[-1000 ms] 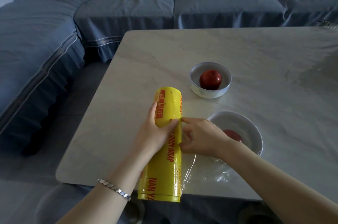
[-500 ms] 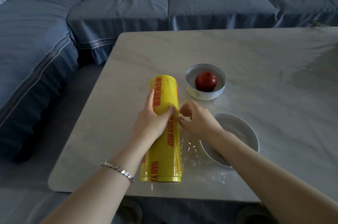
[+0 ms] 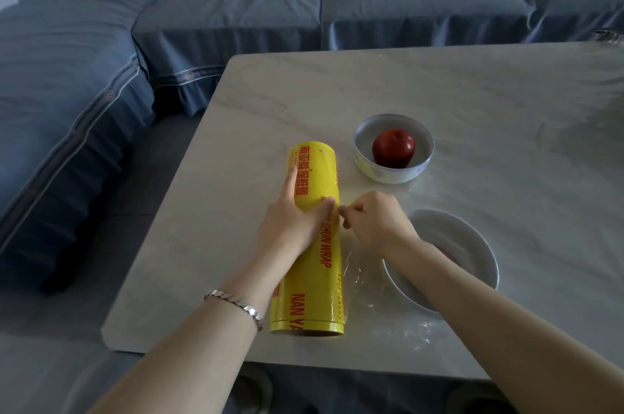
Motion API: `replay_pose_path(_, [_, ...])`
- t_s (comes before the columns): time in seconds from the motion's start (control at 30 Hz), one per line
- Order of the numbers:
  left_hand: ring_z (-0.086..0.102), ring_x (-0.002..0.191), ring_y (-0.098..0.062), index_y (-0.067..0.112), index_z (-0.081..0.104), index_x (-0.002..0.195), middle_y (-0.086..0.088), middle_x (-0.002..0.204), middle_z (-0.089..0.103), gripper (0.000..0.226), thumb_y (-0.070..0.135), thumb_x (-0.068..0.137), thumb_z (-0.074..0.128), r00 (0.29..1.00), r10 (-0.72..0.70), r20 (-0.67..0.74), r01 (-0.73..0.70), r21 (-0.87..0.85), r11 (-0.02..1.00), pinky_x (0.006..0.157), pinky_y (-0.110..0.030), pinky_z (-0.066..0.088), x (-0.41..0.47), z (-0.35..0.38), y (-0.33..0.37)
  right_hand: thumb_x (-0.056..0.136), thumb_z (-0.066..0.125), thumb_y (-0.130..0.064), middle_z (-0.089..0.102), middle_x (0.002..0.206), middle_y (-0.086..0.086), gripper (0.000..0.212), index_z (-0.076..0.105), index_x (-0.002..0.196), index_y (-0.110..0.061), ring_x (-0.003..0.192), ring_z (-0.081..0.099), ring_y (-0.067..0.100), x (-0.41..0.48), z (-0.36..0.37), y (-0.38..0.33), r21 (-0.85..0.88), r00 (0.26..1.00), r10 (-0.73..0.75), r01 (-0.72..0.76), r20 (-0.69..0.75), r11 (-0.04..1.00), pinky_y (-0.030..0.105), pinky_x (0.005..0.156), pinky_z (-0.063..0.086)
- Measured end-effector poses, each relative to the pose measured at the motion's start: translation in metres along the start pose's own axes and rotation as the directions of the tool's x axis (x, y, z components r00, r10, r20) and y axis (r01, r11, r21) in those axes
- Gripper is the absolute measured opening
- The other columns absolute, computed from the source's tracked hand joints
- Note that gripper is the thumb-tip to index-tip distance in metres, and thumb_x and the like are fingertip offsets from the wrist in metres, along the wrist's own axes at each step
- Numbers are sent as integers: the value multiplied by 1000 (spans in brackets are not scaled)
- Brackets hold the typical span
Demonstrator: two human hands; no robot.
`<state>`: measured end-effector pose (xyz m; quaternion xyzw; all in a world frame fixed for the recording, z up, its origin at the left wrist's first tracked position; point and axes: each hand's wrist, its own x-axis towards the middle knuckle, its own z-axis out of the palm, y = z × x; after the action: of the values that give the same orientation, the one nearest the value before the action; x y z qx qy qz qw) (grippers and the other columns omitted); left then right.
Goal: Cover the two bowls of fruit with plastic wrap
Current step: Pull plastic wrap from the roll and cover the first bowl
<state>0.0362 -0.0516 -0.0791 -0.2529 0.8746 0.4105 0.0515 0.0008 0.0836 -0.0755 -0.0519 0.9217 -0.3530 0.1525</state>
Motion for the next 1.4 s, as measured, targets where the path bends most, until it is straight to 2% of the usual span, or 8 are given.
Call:
replay_pose_path(0.17, [48, 125, -28, 47, 8, 143, 4, 145, 42, 86, 67, 75, 56, 1000, 8, 22, -6, -71, 997, 102, -44, 39, 0, -5, -6, 82, 45, -13, 63, 67, 24, 31, 63, 70, 9, 58, 49, 26, 3, -21, 8, 93, 996, 18, -10, -85, 996, 31, 57, 43])
replay_pose_path(0.37, [51, 121, -27, 46, 11, 144, 4, 142, 45, 84, 63, 76, 58, 1000, 8, 13, -6, -131, 991, 98, -44, 42, 0, -6, -9, 83, 51, -11, 64, 60, -1, 24, 61, 62, -6, 58, 53, 9, -19, -31, 18, 93, 979, -109, 126, -171, 988, 23, 54, 37])
replay_pose_path(0.47, [52, 120, -26, 44, 15, 144, 5, 140, 47, 82, 60, 77, 59, 1000, 2, -14, -4, -123, 992, 97, -42, 42, -2, -6, -8, 88, 54, -19, 63, 119, 2, 29, 61, 115, -12, 111, 56, 17, -32, -31, 12, -77, 964, -232, 243, 133, 967, 20, 91, 37])
replay_pose_path(0.6, [51, 121, -26, 42, 20, 142, 6, 139, 49, 80, 60, 76, 61, 999, -16, -41, 11, -133, 991, 101, -42, 42, -4, -5, -5, 86, 48, -52, 62, 112, 3, 45, 66, 103, -15, 108, 53, 21, -41, -14, -1, -292, 875, -252, 389, 413, 874, 35, 98, 40])
replay_pose_path(0.8, [50, 123, -26, 41, 20, 143, 4, 141, 47, 80, 59, 76, 62, 1000, -10, -22, 7, -152, 988, 102, -43, 41, -3, -6, -6, 75, 66, -41, 53, 78, -5, 38, 43, 51, -22, 78, 53, 17, -40, -7, -1, -190, 882, -282, 372, 378, 909, 36, 73, 49])
replay_pose_path(1.0, [50, 122, -26, 41, 18, 143, 3, 140, 47, 81, 56, 77, 62, 1000, -9, -19, 7, -130, 992, 100, -39, 40, -4, -3, -3, 70, 61, -22, 36, 59, -1, 42, 30, 42, -16, 61, 39, 20, -46, 2, -3, -183, 926, -280, 331, 255, 926, 26, 49, 27])
replay_pose_path(1.27, [50, 122, -27, 42, 16, 144, 3, 141, 46, 82, 58, 77, 60, 1000, -17, -27, 14, -90, 996, 99, -41, 40, -6, -3, 0, 83, 49, -17, 37, 57, -3, 35, 32, 53, -18, 70, 40, 27, -40, 9, 1, -181, 975, -194, 211, 107, 961, 27, 52, 29])
replay_pose_path(1.4, [50, 122, -28, 42, 15, 144, 2, 141, 46, 82, 57, 78, 60, 1000, -12, -18, 10, -85, 996, 98, -42, 40, -7, -5, 0, 88, 44, -21, 64, 96, 8, 15, 53, 100, -18, 87, 58, 29, -44, 7, -3, -39, 981, -175, 178, 81, 983, 33, 71, 47])
